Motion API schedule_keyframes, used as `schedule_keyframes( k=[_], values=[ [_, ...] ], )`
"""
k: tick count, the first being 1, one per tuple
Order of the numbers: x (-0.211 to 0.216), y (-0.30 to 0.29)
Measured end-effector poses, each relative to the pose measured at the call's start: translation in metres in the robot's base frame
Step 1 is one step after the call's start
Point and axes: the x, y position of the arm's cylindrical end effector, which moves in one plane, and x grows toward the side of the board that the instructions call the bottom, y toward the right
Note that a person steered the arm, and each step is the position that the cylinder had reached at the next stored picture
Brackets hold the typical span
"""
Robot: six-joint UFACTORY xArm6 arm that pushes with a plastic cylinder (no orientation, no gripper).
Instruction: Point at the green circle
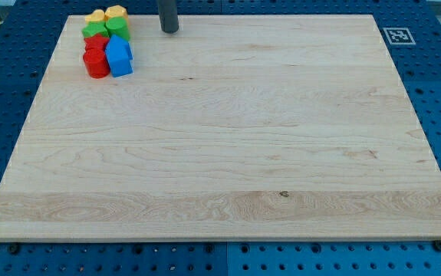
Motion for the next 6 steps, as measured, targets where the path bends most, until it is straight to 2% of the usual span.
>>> schedule_keyframes(
  k=[4,6],
  values=[
    [0.032,-0.031],
    [0.032,-0.066]
  ],
)
